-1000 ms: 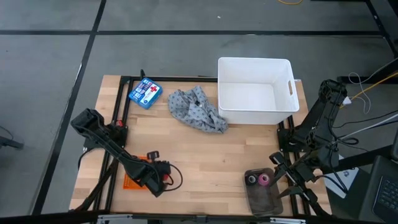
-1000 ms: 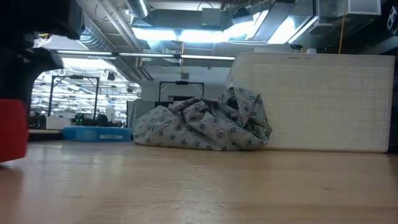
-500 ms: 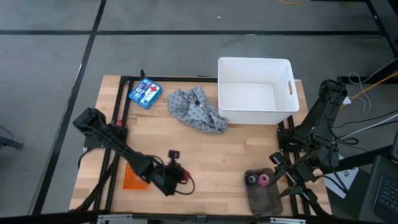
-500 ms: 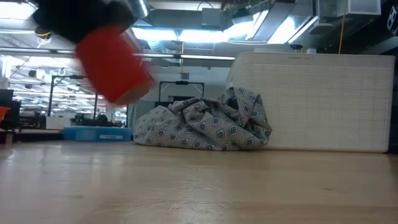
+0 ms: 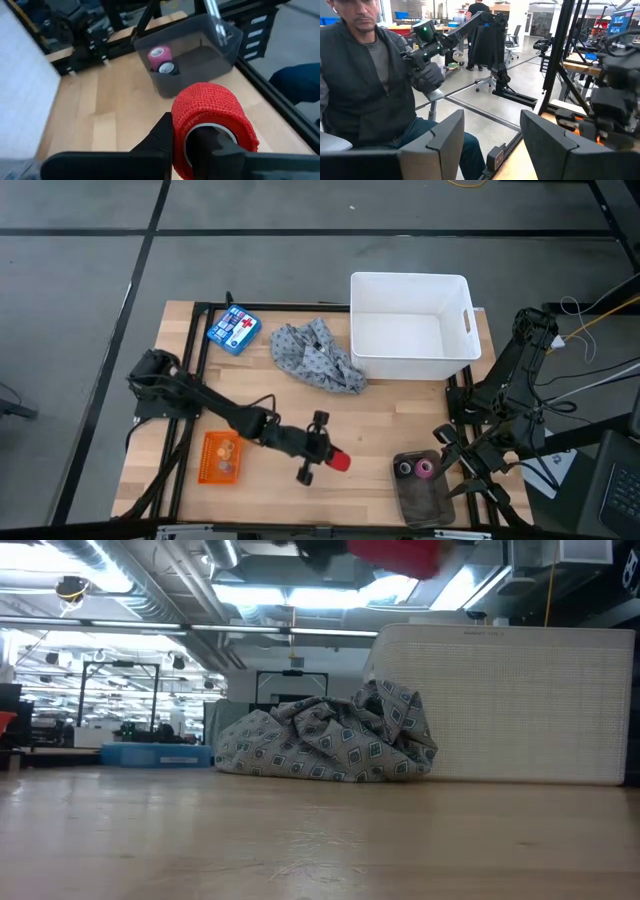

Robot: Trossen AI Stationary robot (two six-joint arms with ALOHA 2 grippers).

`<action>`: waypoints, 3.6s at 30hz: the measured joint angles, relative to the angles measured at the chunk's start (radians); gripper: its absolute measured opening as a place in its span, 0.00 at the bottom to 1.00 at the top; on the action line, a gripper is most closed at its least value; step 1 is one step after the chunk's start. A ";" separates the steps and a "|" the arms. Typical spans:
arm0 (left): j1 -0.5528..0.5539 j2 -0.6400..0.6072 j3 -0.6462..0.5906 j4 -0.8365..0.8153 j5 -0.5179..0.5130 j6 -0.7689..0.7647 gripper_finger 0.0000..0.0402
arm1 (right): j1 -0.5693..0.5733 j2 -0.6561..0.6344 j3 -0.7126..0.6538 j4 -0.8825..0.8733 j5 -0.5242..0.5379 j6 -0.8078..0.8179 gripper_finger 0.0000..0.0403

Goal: Pick & place medical supplies in basket/bin
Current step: Put the red bandage into the black bin

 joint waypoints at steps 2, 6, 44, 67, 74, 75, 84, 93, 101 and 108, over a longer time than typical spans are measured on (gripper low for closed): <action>0.019 0.029 0.000 0.059 0.045 0.017 0.06 | 0.000 -0.002 0.000 0.001 0.000 0.000 0.48; 0.036 0.084 0.000 0.160 0.108 0.056 0.06 | -0.001 -0.002 0.000 0.000 0.000 0.006 0.48; -0.007 -0.017 0.000 0.478 -0.040 0.327 0.06 | -0.370 0.399 0.000 0.489 0.244 0.077 0.48; -0.055 -0.022 -0.002 0.463 -0.384 0.474 0.06 | -0.420 0.398 0.000 0.407 0.149 0.124 0.48; -0.056 -0.070 0.000 0.451 -0.456 0.499 0.06 | -0.420 0.400 -0.001 0.398 0.127 0.124 0.48; -0.057 -0.080 0.000 0.441 -0.429 0.485 0.06 | -0.419 0.400 -0.001 0.401 0.130 0.124 0.48; -0.072 -0.087 -0.002 0.299 -0.304 0.326 0.06 | -0.419 0.400 -0.001 0.404 0.162 0.124 0.48; -0.083 -0.087 -0.002 0.337 -0.255 0.325 0.06 | -0.421 0.400 -0.001 0.404 0.157 0.128 0.48; -0.035 -0.079 -0.002 0.366 -0.185 0.304 0.06 | -0.454 0.437 0.000 0.434 0.109 0.133 0.48; -0.019 -0.051 0.000 0.376 -0.167 0.294 0.06 | -0.464 0.446 -0.001 0.442 0.073 0.133 0.48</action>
